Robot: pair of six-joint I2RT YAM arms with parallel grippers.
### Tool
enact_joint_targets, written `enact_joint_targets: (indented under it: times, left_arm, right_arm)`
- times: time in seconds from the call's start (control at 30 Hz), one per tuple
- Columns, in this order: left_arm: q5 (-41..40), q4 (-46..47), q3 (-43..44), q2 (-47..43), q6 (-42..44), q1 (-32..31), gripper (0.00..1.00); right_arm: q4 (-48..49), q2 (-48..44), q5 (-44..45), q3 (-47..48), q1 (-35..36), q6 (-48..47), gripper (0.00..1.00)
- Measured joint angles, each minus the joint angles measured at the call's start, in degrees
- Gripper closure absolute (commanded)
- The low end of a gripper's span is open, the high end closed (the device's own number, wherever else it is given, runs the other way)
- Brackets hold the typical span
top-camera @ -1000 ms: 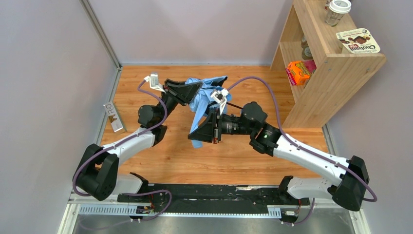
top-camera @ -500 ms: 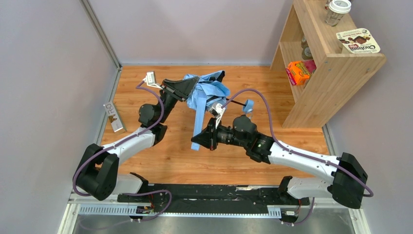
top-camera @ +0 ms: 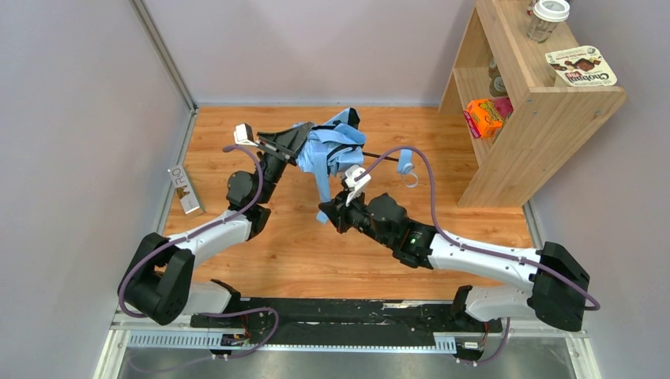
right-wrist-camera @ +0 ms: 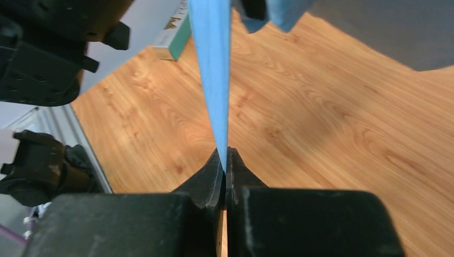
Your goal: Put away the umbrella
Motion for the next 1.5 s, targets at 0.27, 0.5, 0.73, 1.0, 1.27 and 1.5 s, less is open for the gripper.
enact_joint_targets:
  times: [0.27,0.5,0.73,1.0,1.27,1.5]
  left_arm:
    - [-0.3,0.9,0.0,-0.1,-0.2,0.2,1.00]
    - [1.4,1.5,1.9,2.2,2.3,1.9,1.00]
    - [4.0,1.3,8.4,6.2,4.3,5.3,1.00]
    - [8.9,2.2,12.8,5.4,4.7,6.1,1.00]
    - [11.1,2.6,8.9,1.2,4.4,6.1,1.00]
    - [12.0,2.6,8.3,1.0,3.8,6.1,1.00]
  right_arm:
    - [-15.9,-1.8,2.1,4.2,0.8,3.1,0.37]
    - [-31.1,-8.0,1.1,5.5,1.7,7.5,0.16]
    - [-35.9,-21.8,-4.0,-2.3,1.8,22.7,0.00]
    - [-31.0,-21.9,-18.0,-10.0,-14.2,50.8,0.00]
    - [3.3,-3.3,-34.2,-14.1,-21.5,87.4,0.05]
    - [25.2,9.0,-35.5,-10.1,-15.0,97.5,0.13]
